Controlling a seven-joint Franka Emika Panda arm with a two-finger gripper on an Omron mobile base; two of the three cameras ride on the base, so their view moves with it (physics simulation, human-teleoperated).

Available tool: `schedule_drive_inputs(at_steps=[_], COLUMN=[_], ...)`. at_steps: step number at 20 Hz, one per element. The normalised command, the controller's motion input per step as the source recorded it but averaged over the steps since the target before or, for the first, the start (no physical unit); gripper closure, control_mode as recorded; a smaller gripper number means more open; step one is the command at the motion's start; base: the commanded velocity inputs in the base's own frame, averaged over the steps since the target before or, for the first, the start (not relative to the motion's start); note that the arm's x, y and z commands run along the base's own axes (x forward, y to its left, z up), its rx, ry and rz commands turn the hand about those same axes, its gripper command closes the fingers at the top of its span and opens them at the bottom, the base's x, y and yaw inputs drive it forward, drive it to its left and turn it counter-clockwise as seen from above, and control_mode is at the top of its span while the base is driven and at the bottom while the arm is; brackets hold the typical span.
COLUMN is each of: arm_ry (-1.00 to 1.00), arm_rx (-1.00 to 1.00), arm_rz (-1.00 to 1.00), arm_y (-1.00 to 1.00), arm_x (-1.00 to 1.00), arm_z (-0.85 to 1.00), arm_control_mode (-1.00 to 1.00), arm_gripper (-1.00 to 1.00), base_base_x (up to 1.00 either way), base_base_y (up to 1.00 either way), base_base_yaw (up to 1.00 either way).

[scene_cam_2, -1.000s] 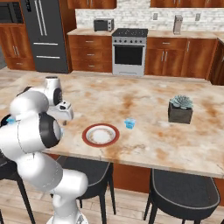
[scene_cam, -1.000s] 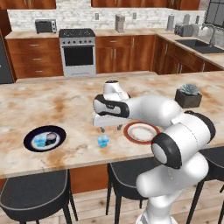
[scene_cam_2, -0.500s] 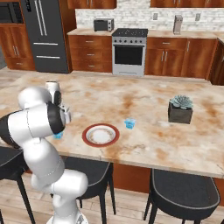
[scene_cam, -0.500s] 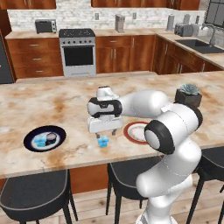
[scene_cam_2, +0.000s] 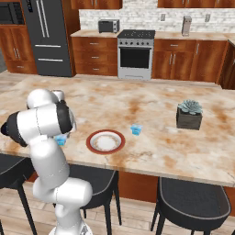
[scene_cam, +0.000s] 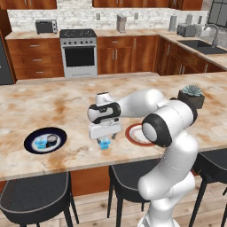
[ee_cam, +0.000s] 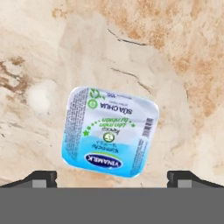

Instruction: Place two yogurt containers on each plate.

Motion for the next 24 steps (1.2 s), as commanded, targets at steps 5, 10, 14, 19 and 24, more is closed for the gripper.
schedule_drive_inputs(at_steps=[5, 10, 14, 19, 24], arm_ry=[0.00, -0.04, 0.00, 0.00, -0.01], arm_rx=[0.00, 0.00, 0.00, 0.00, 0.00], arm_rz=[0.01, 0.00, 0.00, 0.00, 0.00], arm_y=[0.13, 0.07, 0.00, 0.00, 0.00], arm_x=[0.11, 0.01, 0.03, 0.01, 0.00], arm_z=[-0.19, -0.06, -0.18, -0.18, -0.15], arm_control_mode=[-1.00, -1.00, -1.00, -1.00, -1.00], arm_gripper=[-1.00, -1.00, -1.00, -1.00, -1.00], base_base_x=[0.00, 0.00, 0.00, 0.00, 0.00], base_base_y=[0.00, 0.00, 0.00, 0.00, 0.00], base_base_yaw=[0.00, 0.00, 0.00, 0.00, 0.00])
